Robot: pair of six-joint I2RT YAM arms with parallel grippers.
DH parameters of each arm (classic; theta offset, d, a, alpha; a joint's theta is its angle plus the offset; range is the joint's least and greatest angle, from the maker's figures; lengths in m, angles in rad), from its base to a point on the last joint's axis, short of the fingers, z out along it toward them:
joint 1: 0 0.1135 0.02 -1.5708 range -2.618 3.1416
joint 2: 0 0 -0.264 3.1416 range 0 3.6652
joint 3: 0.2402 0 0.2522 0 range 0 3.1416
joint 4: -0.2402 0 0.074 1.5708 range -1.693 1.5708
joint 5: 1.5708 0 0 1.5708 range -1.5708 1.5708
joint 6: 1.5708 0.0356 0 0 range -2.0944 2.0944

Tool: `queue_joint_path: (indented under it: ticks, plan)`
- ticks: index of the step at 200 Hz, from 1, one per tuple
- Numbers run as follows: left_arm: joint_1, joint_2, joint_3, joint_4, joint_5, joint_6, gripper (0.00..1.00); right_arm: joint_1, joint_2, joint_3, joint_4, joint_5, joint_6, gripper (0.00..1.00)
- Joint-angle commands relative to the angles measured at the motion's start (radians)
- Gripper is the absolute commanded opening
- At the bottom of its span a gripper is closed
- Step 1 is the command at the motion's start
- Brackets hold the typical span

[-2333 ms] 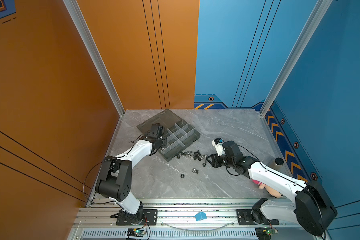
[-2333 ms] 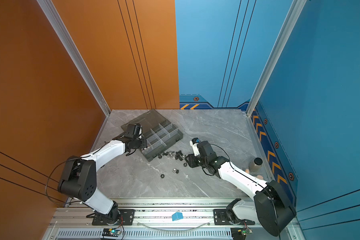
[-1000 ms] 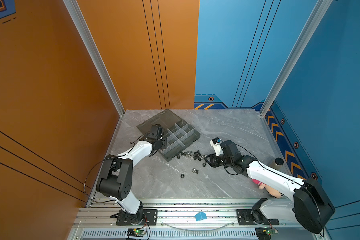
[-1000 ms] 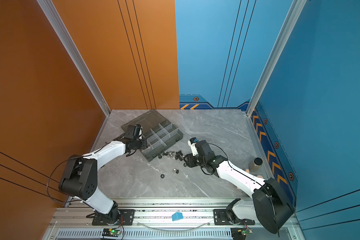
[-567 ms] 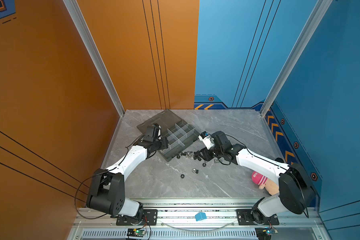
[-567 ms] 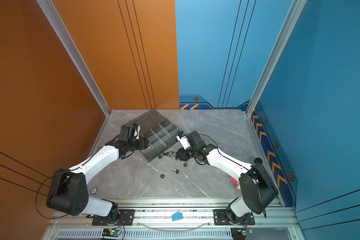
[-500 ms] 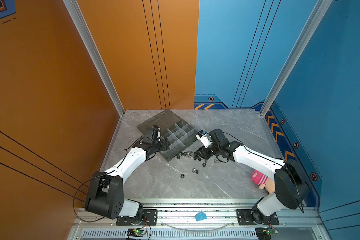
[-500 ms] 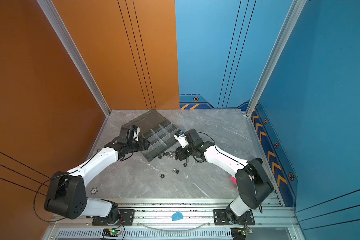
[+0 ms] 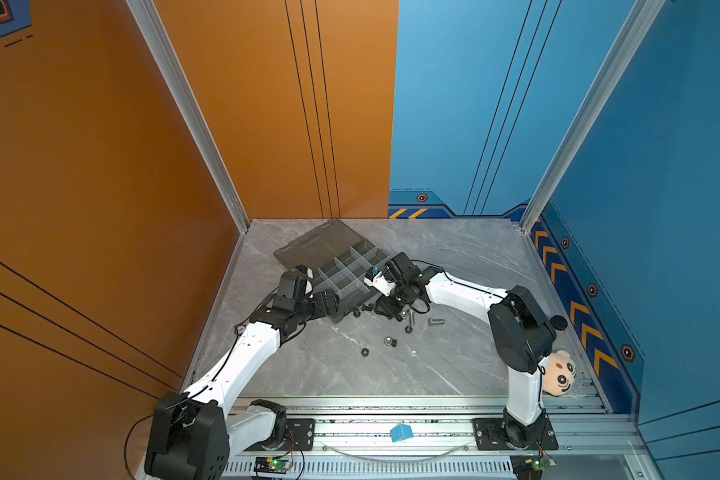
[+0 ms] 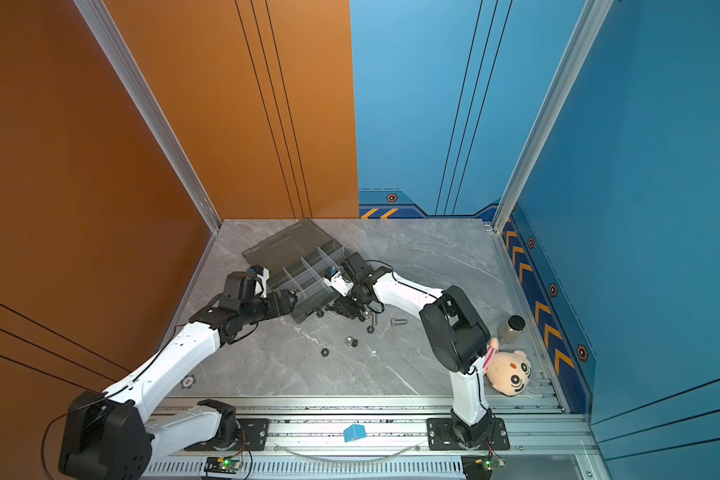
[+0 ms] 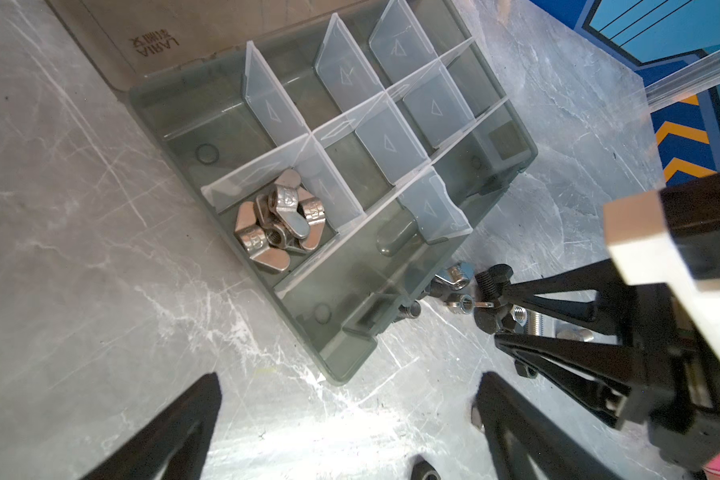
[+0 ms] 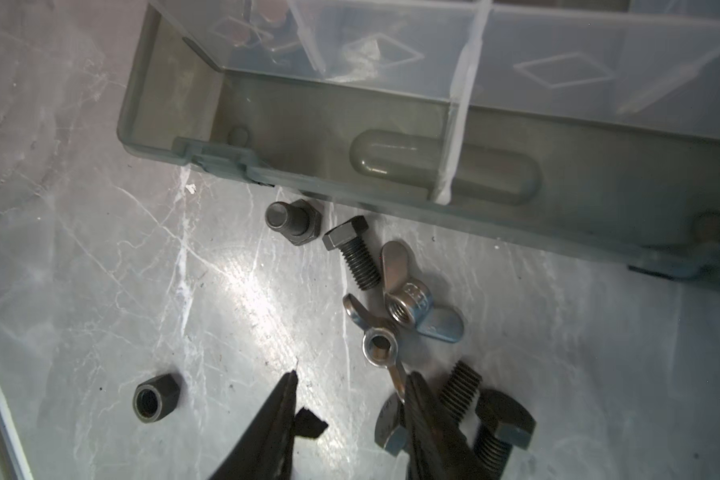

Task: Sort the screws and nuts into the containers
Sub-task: 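Move the right gripper to a wing nut beside the box while the left gripper hovers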

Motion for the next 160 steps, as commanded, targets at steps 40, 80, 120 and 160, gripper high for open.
queue_joint_path:
  ticks: [40,80,120,160]
  plan:
    - [0.009,-0.026,-0.033,-0.031,0.016,-0.020,0.98,0.001,0.054,0.052,-0.081,-0.015,-0.038,0.44]
    - [0.009,-0.017,-0.031,-0.027,0.018,-0.020,0.98,-0.001,0.075,0.054,-0.084,-0.018,-0.036,0.44]
    - [0.008,-0.011,-0.031,-0.023,0.019,-0.018,0.98,-0.007,0.095,0.060,-0.084,-0.017,-0.038,0.44]
    - [0.010,-0.004,-0.030,-0.018,0.023,-0.017,0.98,-0.010,0.094,0.064,-0.085,-0.019,-0.036,0.44]
